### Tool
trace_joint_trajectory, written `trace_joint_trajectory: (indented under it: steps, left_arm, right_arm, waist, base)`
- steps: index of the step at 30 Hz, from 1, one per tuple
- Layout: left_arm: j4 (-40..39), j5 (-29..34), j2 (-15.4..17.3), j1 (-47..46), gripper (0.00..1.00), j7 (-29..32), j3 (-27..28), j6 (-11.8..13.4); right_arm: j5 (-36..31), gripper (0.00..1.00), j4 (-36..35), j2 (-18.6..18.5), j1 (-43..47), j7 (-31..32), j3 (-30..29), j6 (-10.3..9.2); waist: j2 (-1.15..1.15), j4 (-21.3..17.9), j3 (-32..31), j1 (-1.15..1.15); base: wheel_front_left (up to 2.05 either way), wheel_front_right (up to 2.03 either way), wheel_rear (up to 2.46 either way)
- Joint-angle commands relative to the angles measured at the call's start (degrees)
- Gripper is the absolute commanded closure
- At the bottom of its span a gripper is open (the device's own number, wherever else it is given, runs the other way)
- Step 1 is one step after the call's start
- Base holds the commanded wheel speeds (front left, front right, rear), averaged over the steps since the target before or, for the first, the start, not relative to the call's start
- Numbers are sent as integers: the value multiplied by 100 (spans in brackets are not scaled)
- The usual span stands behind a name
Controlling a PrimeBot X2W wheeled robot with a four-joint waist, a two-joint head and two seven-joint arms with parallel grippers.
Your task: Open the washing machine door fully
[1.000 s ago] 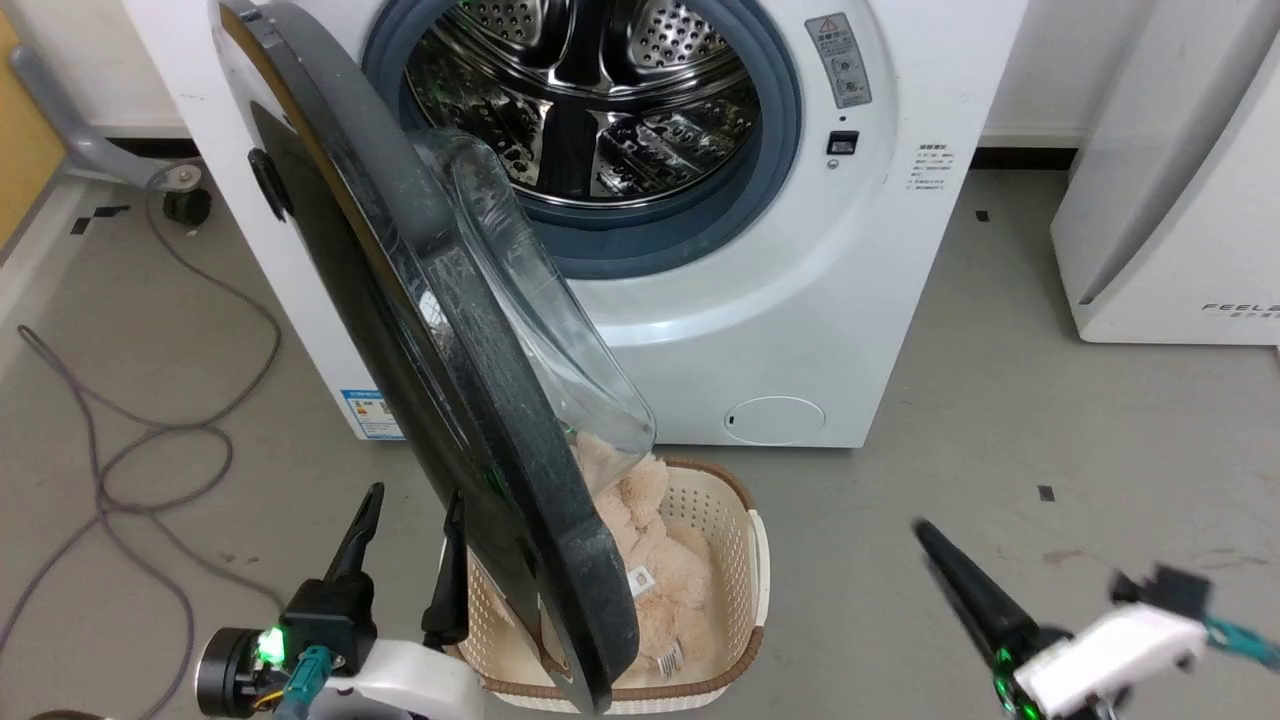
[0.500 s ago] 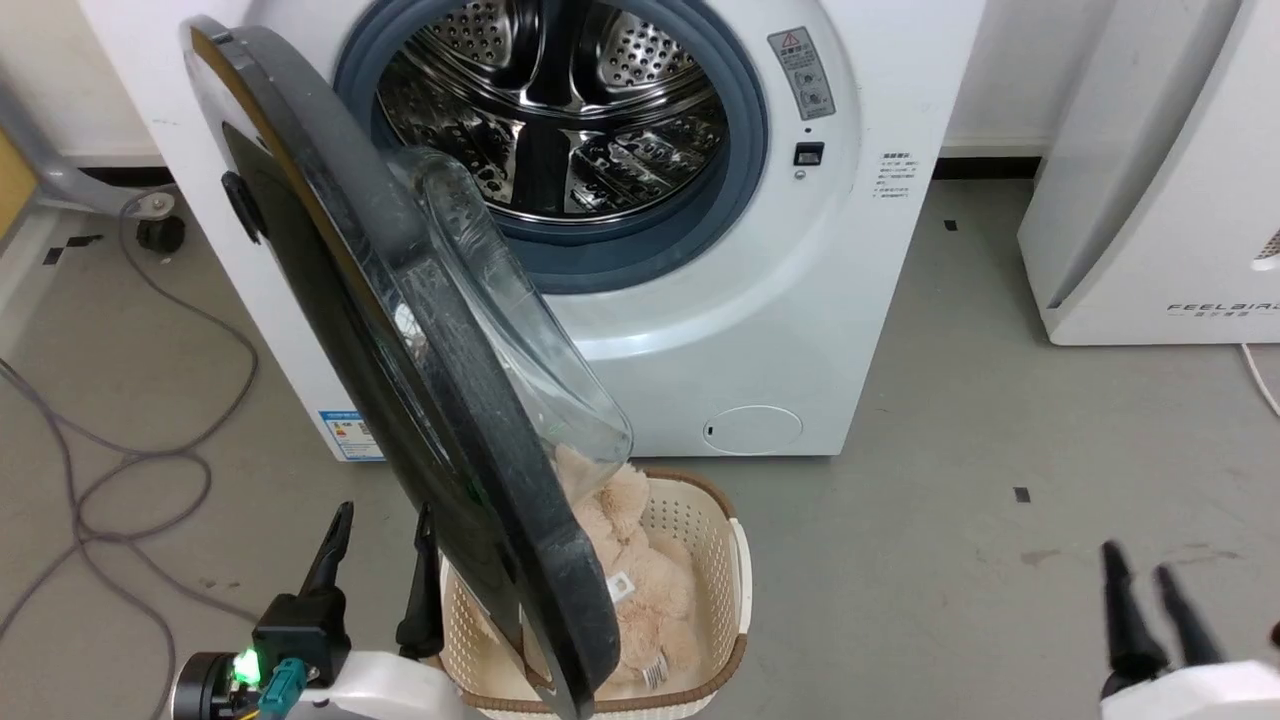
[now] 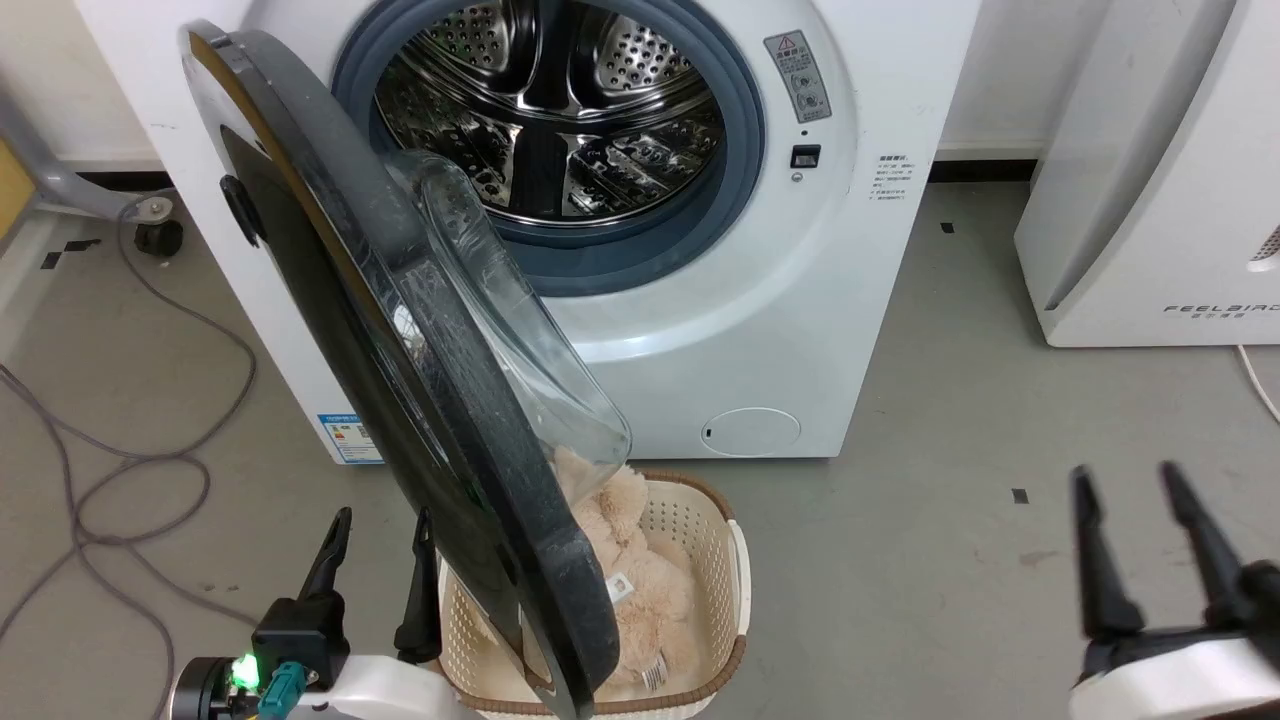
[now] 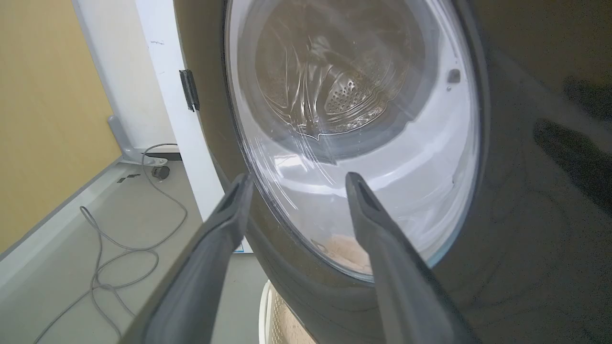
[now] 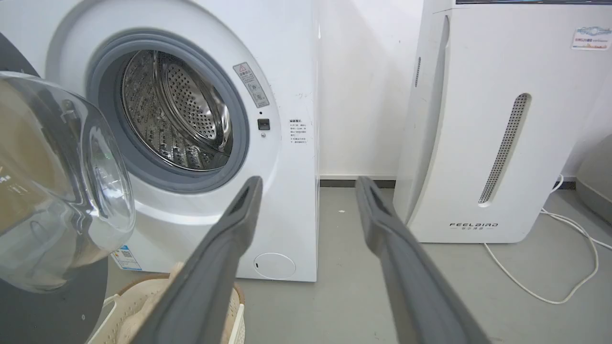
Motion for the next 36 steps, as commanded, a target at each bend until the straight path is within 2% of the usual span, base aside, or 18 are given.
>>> trace_joint_trajectory:
  steps: [1, 5, 12, 13, 14, 15, 25, 28, 36]
  left_arm:
    - [10, -32, 46, 23, 0, -30, -9, 18]
    - [23, -18, 52, 30, 0, -30, -31, 18]
    - [24, -28, 57, 20, 0, -30, -52, 5]
    - [-1, -27, 51, 22, 9, -30, -42, 19]
    - [-17, -26, 49, 31, 66, -30, -37, 27]
    - [-31, -25, 46, 40, 100, -30, -35, 30]
    - [-164, -11, 43, 58, 100, -30, -10, 69]
    - [-229, -21, 72, 58, 100, -30, -34, 6]
    - [-812, -17, 204, -20, 100, -30, -41, -63]
  right_arm:
    - [-117, 0, -81, 22, 132, 60, 75, 5]
    - [-219, 0, -99, 23, 318, 247, 289, 5]
    - [-82, 0, 262, 24, 380, 167, 307, 5]
    - [-76, 0, 299, 24, 370, 151, 308, 5]
    - [-70, 0, 329, 24, 360, 138, 315, 5]
    - [-60, 0, 350, 24, 348, 123, 327, 5]
    - [24, 0, 480, 24, 261, 39, 348, 5]
    - [57, 0, 540, 24, 256, 24, 330, 5]
    - [92, 0, 636, 25, 257, -6, 291, 5]
  waist:
    - [0, 2, -3, 0]
    - [0, 2, -26, 0]
    - [0, 3, -42, 0]
    - [0, 1, -47, 0]
    - [0, -4, -50, 0]
    - [0, -7, -50, 0]
    - [0, -16, -29, 0]
    - [0, -12, -46, 0]
    - [0, 23, -76, 0]
  base:
    - [0, 0, 0]
    - [0, 0, 0]
    - [0, 0, 0]
    - [0, 0, 0]
    - [0, 0, 0]
    - [0, 0, 0]
    - [0, 0, 0]
    - [0, 0, 0]
    - [0, 0, 0]
